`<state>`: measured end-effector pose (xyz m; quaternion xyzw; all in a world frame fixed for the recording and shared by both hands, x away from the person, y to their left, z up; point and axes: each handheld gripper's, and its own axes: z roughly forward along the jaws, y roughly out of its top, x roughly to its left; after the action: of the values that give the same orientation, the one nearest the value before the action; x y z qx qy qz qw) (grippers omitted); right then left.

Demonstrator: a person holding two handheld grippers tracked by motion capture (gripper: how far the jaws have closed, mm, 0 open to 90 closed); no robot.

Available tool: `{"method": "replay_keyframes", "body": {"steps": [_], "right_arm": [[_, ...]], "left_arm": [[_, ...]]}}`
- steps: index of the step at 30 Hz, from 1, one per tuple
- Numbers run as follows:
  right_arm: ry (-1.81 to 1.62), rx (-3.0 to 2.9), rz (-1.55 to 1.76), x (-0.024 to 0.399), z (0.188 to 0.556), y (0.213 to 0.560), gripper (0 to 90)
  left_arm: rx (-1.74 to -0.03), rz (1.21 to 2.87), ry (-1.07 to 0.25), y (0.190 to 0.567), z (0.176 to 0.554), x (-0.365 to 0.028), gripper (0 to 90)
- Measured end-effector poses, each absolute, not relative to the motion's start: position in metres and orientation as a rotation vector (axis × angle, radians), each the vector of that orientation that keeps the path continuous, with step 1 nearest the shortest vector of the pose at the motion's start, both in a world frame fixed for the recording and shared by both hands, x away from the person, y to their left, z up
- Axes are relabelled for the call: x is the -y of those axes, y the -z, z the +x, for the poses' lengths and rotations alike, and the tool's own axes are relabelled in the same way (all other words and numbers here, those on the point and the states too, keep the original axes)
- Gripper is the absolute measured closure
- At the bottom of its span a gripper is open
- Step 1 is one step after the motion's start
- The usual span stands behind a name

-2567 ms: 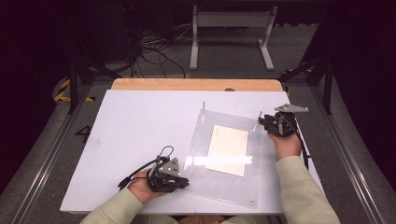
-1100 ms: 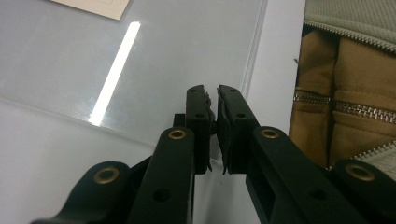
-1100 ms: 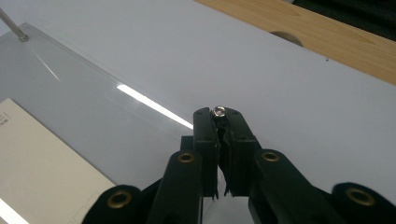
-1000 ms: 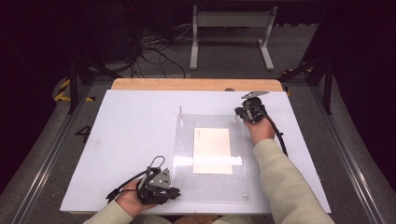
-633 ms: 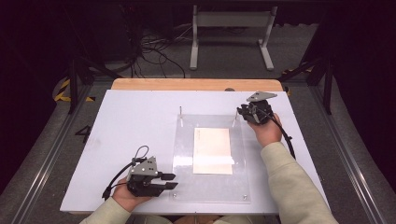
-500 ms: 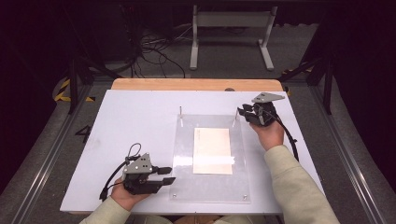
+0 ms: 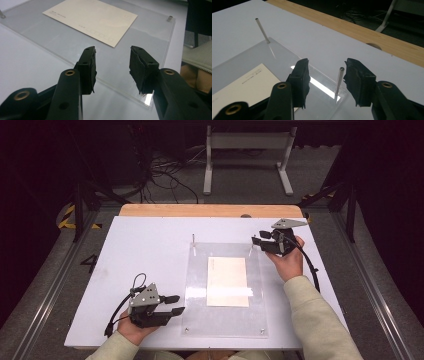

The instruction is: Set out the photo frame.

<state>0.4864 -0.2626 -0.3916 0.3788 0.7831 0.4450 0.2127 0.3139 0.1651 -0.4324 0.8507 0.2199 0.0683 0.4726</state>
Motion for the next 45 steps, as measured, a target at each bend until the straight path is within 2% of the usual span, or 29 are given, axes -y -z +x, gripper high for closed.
{"method": "replay_keyframes", "body": {"steps": [10,16,38,45], "right_arm": [[-1.151,-2.193,1.066,0.264,0.504,0.41,68.0],[-1.064,-2.201,1.052,0.253,0.512,0.407,83.7],[-1.122,-2.155,1.2,0.252,0.523,0.415,85.9],[-1.111,-2.149,1.236,0.251,0.528,0.415,85.9]], "left_arm": [[-0.564,2.082,-0.18,0.436,0.311,-0.168,55.6],[-0.565,2.086,-0.182,0.437,0.307,-0.168,55.5],[-0.621,2.055,-0.22,0.436,0.3,-0.183,55.6],[-0.603,2.092,-0.237,0.437,0.298,-0.178,55.5]]}}
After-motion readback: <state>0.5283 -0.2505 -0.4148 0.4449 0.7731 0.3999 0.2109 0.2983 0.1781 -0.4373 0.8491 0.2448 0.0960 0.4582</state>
